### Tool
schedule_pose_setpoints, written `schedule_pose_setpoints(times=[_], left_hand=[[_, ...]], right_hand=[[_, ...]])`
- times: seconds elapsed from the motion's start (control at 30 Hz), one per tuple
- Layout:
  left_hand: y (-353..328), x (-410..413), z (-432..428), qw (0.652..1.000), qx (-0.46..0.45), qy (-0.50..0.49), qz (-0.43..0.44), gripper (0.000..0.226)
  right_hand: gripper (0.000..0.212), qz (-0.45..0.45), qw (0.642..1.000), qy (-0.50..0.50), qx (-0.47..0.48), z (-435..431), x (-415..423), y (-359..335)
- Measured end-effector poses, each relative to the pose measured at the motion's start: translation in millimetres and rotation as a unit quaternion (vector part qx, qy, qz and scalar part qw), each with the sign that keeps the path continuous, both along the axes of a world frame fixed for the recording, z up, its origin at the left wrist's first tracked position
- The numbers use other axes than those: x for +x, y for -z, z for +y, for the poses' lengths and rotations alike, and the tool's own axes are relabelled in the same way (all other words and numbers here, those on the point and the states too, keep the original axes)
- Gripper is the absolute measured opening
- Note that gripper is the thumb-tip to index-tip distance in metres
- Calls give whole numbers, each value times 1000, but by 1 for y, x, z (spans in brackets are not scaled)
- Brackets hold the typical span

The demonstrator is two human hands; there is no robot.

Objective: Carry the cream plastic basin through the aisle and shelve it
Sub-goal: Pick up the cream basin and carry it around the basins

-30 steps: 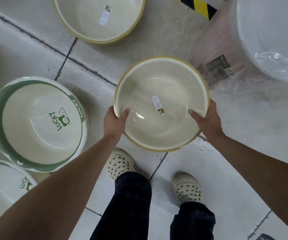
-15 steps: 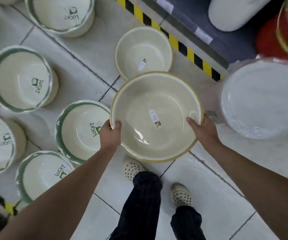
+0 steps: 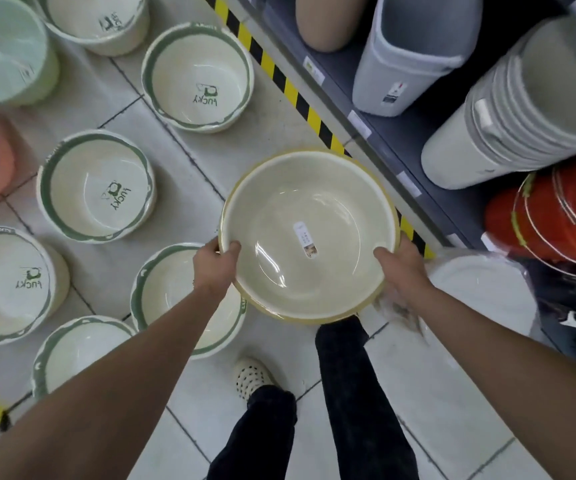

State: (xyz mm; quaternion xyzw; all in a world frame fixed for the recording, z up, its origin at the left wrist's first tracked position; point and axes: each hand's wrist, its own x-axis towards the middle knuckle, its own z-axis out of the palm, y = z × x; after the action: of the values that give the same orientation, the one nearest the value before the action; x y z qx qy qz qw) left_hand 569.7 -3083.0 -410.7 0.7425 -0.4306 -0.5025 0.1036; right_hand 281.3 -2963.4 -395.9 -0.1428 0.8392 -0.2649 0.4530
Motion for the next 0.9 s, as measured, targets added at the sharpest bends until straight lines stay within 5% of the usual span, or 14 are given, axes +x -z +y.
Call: schedule_pose_setpoints(times=[0.67, 0.9], left_hand=[[194, -89, -103, 999, 26, -11, -38, 32], [245, -102, -112, 999, 34, -10, -28, 10]], right_hand=[[34, 37, 982, -172, 68, -164, -127, 189], [24, 46, 981, -177, 66, -179, -138, 242]])
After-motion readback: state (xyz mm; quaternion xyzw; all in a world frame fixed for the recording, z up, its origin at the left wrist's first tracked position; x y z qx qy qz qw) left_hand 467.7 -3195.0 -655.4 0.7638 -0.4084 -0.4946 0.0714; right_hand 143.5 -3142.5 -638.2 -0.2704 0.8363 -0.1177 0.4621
